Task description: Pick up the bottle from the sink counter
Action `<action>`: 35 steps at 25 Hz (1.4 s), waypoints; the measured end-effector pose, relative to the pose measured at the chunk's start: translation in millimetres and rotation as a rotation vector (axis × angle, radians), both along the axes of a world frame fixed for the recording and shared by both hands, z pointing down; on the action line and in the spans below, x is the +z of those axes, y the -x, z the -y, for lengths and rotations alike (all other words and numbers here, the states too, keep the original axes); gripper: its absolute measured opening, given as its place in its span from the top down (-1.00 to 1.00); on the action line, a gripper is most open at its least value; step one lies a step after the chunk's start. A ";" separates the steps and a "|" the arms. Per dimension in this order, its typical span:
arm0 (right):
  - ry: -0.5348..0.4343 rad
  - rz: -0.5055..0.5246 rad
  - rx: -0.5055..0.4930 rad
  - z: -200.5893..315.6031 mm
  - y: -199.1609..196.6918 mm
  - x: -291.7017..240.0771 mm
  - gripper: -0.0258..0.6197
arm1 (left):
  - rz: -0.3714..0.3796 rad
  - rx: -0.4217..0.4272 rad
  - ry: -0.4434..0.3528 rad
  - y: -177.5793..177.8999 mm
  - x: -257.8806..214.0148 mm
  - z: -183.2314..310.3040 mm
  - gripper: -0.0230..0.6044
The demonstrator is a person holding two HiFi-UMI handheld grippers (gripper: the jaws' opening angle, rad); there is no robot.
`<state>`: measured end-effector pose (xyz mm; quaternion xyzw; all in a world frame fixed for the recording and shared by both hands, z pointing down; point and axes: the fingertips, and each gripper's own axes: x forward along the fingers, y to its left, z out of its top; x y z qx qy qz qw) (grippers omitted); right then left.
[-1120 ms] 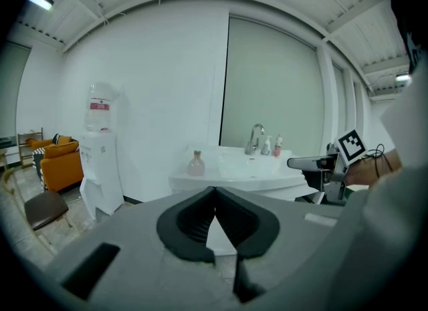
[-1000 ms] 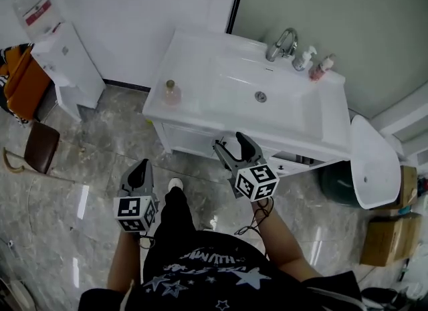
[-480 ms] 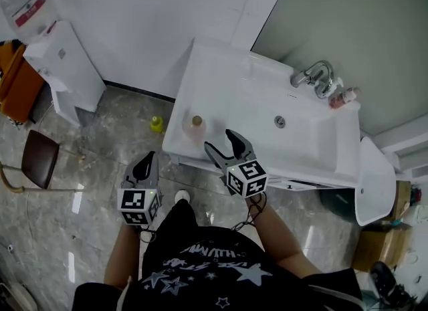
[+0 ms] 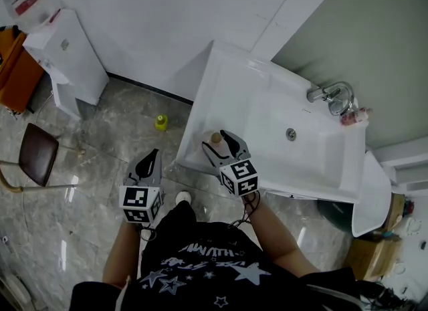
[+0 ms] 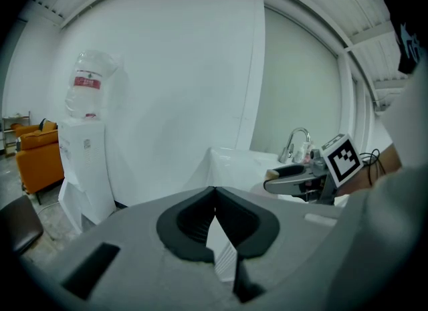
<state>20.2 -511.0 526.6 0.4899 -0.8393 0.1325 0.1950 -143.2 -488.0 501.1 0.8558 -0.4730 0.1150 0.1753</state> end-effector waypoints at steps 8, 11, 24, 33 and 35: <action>-0.032 -0.053 0.017 13.4 5.5 8.2 0.45 | 0.002 0.006 0.029 7.0 12.6 13.5 0.87; -0.028 -0.045 0.026 15.1 7.0 7.2 0.50 | 0.003 0.011 0.038 7.4 15.4 16.6 0.87; -0.089 0.026 0.045 0.4 -6.0 -39.6 0.50 | 0.027 0.052 0.000 -20.3 -2.9 -2.5 0.87; -0.144 0.048 0.086 -56.5 -55.9 -84.3 0.50 | 0.037 0.082 -0.054 -60.9 -30.9 -54.1 0.88; -0.157 0.046 0.103 -73.0 -71.0 -91.9 0.50 | 0.038 0.095 -0.065 -72.7 -35.9 -69.4 0.87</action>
